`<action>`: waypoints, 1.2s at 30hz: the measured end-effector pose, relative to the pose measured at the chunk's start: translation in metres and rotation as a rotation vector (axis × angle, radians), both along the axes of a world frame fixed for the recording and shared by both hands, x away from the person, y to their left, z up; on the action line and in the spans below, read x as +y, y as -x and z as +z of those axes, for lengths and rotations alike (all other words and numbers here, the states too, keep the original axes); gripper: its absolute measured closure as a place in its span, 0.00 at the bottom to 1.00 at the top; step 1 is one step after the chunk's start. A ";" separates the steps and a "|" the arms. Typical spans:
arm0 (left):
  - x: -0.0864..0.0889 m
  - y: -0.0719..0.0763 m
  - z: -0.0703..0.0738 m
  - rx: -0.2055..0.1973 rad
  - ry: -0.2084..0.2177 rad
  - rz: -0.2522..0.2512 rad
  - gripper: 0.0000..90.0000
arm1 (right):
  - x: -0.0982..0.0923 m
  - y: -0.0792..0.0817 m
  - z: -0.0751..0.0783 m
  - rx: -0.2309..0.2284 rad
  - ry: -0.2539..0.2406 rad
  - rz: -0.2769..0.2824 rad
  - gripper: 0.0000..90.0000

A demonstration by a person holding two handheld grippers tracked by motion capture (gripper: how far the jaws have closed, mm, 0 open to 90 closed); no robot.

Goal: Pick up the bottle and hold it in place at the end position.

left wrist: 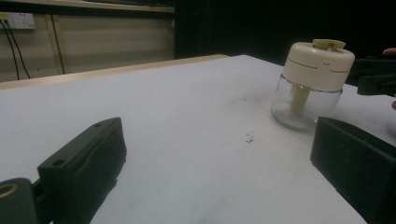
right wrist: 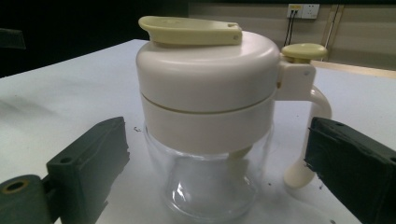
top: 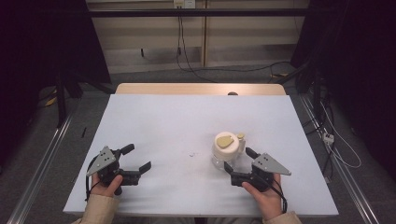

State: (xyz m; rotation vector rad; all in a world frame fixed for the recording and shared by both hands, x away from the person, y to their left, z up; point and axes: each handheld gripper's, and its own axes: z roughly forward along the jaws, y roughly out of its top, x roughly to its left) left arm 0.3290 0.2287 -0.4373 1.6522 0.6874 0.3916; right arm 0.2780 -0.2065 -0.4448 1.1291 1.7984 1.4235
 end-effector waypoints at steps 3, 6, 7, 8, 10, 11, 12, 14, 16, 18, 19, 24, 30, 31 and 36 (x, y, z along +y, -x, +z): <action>0.000 0.000 0.000 -0.002 -0.002 -0.002 0.03 | 0.004 -0.002 0.000 0.003 0.006 -0.009 0.06; 0.000 0.000 0.000 -0.002 0.003 0.003 0.03 | 0.006 -0.005 0.000 0.019 -0.012 -0.016 0.05; 0.001 0.000 0.000 -0.001 0.004 0.002 0.03 | 0.006 -0.006 -0.001 0.021 -0.012 -0.021 0.05; 0.001 0.000 0.000 -0.001 0.004 0.002 0.03 | 0.007 -0.006 -0.001 0.023 -0.013 -0.022 0.06; 0.000 0.000 0.000 -0.001 0.004 0.001 0.03 | 0.007 -0.007 -0.001 0.025 -0.012 -0.023 0.06; 0.000 0.000 0.000 -0.001 0.001 -0.002 0.03 | 0.008 -0.009 -0.001 0.029 -0.017 -0.027 0.06; 0.000 0.000 0.000 -0.001 0.001 -0.002 0.03 | 0.009 -0.009 -0.001 0.033 -0.017 -0.028 0.06; 0.000 -0.001 0.000 0.000 -0.002 -0.003 0.03 | 0.010 -0.010 -0.002 0.033 -0.010 -0.029 0.06; 0.000 -0.001 0.000 0.001 -0.004 -0.004 0.03 | 0.011 -0.012 -0.003 0.037 -0.009 -0.029 0.06; 0.000 0.000 0.000 0.002 -0.002 -0.003 0.03 | 0.013 -0.013 -0.004 0.039 -0.007 -0.031 0.06; 0.000 0.000 0.000 0.000 -0.001 -0.004 0.03 | 0.013 -0.014 -0.004 0.041 -0.006 -0.034 0.06; -0.001 -0.001 0.000 -0.002 0.002 -0.006 0.03 | 0.016 -0.018 -0.003 0.039 -0.005 -0.036 0.06; 0.000 -0.001 0.000 0.002 -0.001 -0.009 0.03 | 0.018 -0.023 -0.002 0.043 -0.016 -0.040 0.06; 0.000 -0.001 0.000 0.002 -0.001 -0.009 0.03 | 0.019 -0.024 -0.003 0.044 -0.016 -0.040 0.06; 0.000 -0.001 0.000 0.000 -0.002 -0.008 0.03 | 0.020 -0.028 -0.003 0.053 -0.026 -0.042 0.05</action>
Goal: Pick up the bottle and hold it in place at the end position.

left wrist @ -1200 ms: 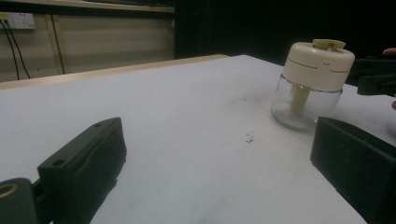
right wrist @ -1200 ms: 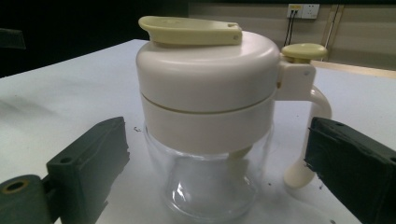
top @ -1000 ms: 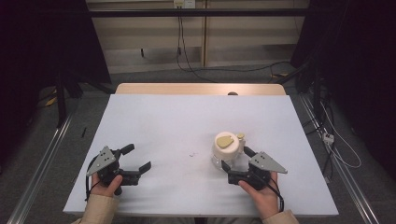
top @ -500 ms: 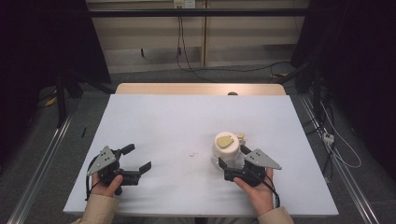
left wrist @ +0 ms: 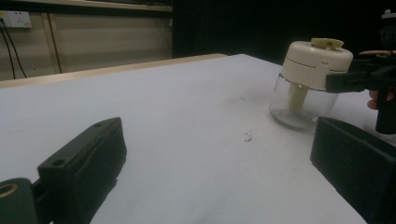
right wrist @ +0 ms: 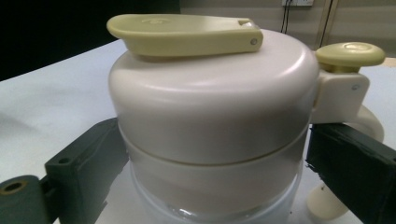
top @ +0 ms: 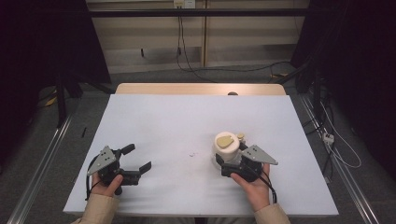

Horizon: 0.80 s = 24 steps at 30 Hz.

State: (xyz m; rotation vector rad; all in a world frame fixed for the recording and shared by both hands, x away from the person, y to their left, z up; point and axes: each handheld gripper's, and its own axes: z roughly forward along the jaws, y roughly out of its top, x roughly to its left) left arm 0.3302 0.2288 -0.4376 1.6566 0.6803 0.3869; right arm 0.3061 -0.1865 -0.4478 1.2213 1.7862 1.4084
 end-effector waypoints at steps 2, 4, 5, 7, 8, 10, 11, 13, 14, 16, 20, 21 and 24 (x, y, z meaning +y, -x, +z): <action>0.000 0.000 0.000 0.001 -0.001 0.000 0.03 | 0.001 -0.003 0.000 0.006 -0.009 0.004 0.05; 0.000 0.000 -0.001 0.005 0.001 -0.001 0.03 | 0.002 -0.004 -0.001 0.007 -0.007 0.004 0.05; -0.001 0.000 -0.001 0.006 0.000 -0.001 0.03 | 0.002 -0.004 -0.001 0.007 -0.011 0.001 0.05; -0.001 0.000 0.000 0.005 0.000 -0.001 0.03 | 0.003 -0.005 -0.001 0.008 -0.012 0.000 0.05; -0.001 0.000 0.000 0.005 0.000 -0.001 0.03 | 0.004 -0.005 -0.001 0.007 -0.008 0.001 0.05; -0.001 0.000 0.000 0.004 0.000 0.000 0.03 | 0.006 -0.007 -0.002 0.007 0.005 -0.001 0.05; -0.001 0.000 -0.001 0.006 0.000 0.002 0.03 | 0.006 -0.007 -0.002 0.006 0.009 -0.002 0.05; -0.001 0.000 -0.001 0.006 0.000 0.003 0.03 | 0.007 -0.009 -0.003 0.008 0.007 -0.005 0.05; -0.001 -0.001 -0.001 0.006 -0.001 0.002 0.03 | 0.008 -0.009 -0.003 0.010 0.007 -0.008 0.05; -0.001 -0.001 -0.001 0.006 0.001 0.002 0.03 | 0.009 -0.010 -0.003 0.009 0.012 -0.009 0.05; -0.001 -0.001 -0.001 0.009 0.001 0.001 0.04 | 0.010 -0.012 -0.004 0.006 0.016 -0.016 0.05; 0.000 -0.001 -0.001 0.008 0.000 0.001 0.04 | 0.011 -0.012 -0.004 0.006 0.016 -0.017 0.06; 0.000 -0.001 -0.001 0.008 0.000 0.003 0.04 | 0.011 -0.012 -0.004 0.006 0.013 -0.021 0.06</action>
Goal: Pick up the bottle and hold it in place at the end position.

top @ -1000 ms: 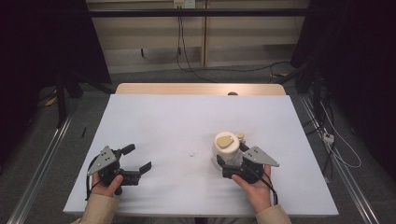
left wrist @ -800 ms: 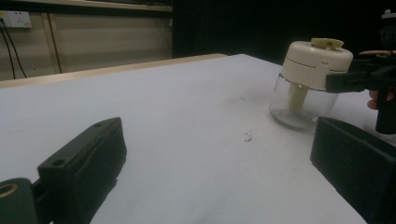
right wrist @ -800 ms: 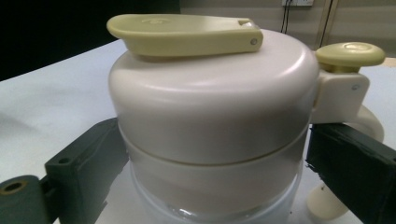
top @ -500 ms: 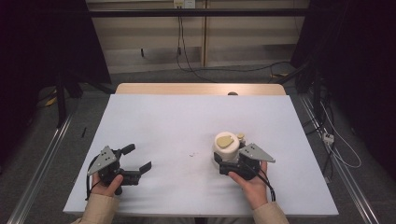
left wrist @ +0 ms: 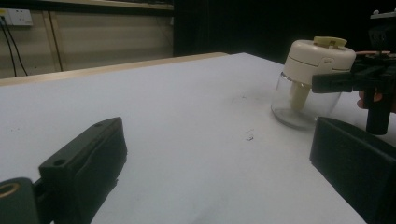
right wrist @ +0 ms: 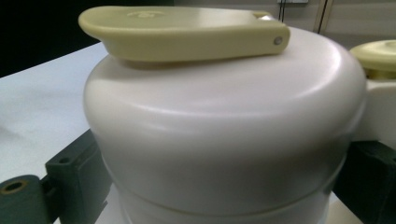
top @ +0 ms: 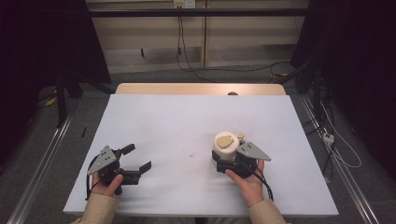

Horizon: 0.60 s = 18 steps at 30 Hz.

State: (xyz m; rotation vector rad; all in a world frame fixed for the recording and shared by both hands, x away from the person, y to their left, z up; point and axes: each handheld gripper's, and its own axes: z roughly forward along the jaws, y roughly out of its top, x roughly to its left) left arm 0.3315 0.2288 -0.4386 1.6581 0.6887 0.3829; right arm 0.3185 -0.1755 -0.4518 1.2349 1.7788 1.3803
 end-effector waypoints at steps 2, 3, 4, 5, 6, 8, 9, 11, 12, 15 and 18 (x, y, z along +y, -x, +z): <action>0.000 0.000 0.000 0.000 0.001 0.000 0.04 | 0.000 0.000 0.000 0.000 -0.001 0.000 0.06; 0.000 0.000 0.000 0.001 0.001 0.000 0.04 | 0.000 -0.001 0.000 0.001 -0.002 -0.001 0.06; 0.000 0.000 0.000 0.000 0.001 0.000 0.04 | 0.001 -0.001 0.000 0.002 -0.009 -0.004 0.06; 0.000 0.000 0.000 0.000 0.001 -0.001 0.04 | 0.001 -0.001 0.000 0.002 -0.012 -0.006 0.06; -0.001 0.000 0.000 0.000 0.001 0.000 0.04 | 0.001 -0.001 -0.001 0.001 -0.014 -0.008 0.06; -0.001 0.000 0.000 0.000 0.002 0.001 0.04 | 0.002 -0.002 -0.001 -0.002 -0.016 -0.014 0.06; -0.001 0.000 0.000 -0.001 0.005 0.000 0.04 | 0.002 -0.002 -0.001 -0.003 -0.017 -0.016 0.07; 0.000 0.000 0.000 0.000 0.003 0.001 0.04 | 0.003 -0.002 -0.001 -0.008 -0.022 -0.023 0.07; 0.000 0.000 0.000 0.000 0.003 0.001 0.04 | 0.003 -0.003 -0.001 -0.010 -0.023 -0.025 0.07; 0.000 0.000 0.000 0.000 0.003 0.000 0.04 | 0.003 -0.003 -0.001 -0.012 -0.021 -0.027 0.07; 0.000 -0.001 0.000 -0.001 0.004 0.000 0.04 | 0.005 -0.003 -0.001 -0.013 -0.021 -0.035 0.07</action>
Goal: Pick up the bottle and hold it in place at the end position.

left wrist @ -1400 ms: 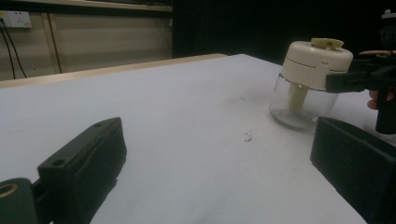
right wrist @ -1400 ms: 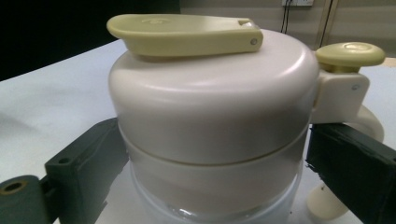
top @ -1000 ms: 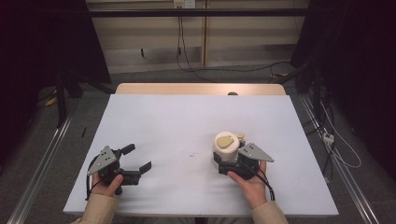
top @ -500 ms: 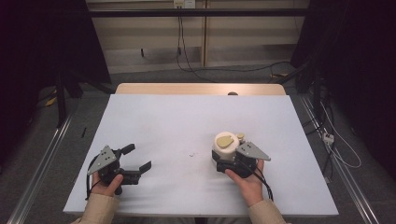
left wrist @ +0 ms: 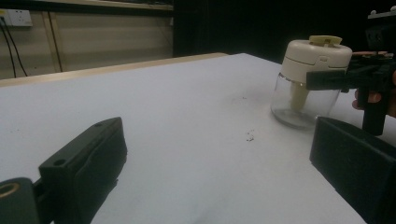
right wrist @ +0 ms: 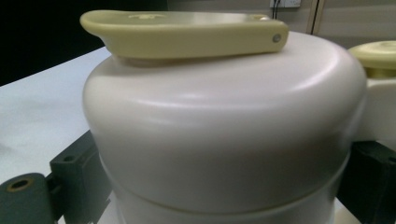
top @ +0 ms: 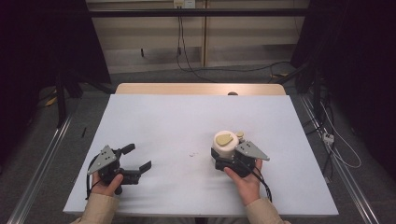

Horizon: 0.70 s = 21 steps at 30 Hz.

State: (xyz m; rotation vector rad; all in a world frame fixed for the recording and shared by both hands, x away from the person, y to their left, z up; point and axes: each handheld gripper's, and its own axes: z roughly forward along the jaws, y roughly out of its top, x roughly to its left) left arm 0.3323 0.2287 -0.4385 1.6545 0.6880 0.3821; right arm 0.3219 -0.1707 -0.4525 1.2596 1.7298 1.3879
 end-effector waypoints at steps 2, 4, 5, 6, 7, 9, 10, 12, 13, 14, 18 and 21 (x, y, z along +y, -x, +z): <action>0.000 0.000 0.000 -0.001 -0.001 0.001 0.04 | 0.001 0.000 0.000 -0.009 0.009 -0.002 0.08; 0.000 0.000 0.000 0.000 0.002 0.001 0.04 | 0.002 0.000 0.000 -0.013 0.010 -0.005 0.08; 0.000 0.000 0.000 0.000 0.002 0.001 0.04 | 0.002 0.000 0.000 -0.013 0.007 -0.005 0.08; 0.000 0.000 0.000 0.000 0.002 0.000 0.04 | 0.001 0.000 -0.001 -0.013 0.003 -0.005 0.08; 0.001 0.000 0.000 0.001 0.001 -0.001 0.04 | 0.001 0.000 -0.001 -0.014 0.001 -0.006 0.08; 0.001 0.000 0.000 0.002 0.003 0.000 0.04 | 0.001 0.000 -0.001 -0.019 -0.002 -0.011 0.08; 0.001 0.000 0.000 0.002 0.003 0.000 0.04 | 0.001 0.000 -0.001 -0.019 -0.002 -0.011 0.08; 0.001 0.000 0.000 0.004 0.009 0.003 0.04 | 0.000 -0.001 0.001 -0.034 -0.008 -0.011 0.08; 0.001 0.000 0.000 0.005 0.009 0.003 0.04 | 0.000 -0.001 0.001 -0.040 -0.011 -0.012 0.08; 0.001 0.000 0.000 0.006 0.013 0.004 0.04 | -0.001 -0.001 0.001 -0.041 -0.015 -0.013 0.08; 0.001 0.000 0.000 0.003 0.010 0.005 0.04 | 0.000 -0.002 0.003 -0.050 -0.021 -0.010 0.08; 0.001 0.000 0.000 0.001 0.006 0.001 0.04 | 0.001 -0.003 0.004 -0.061 -0.021 -0.009 0.08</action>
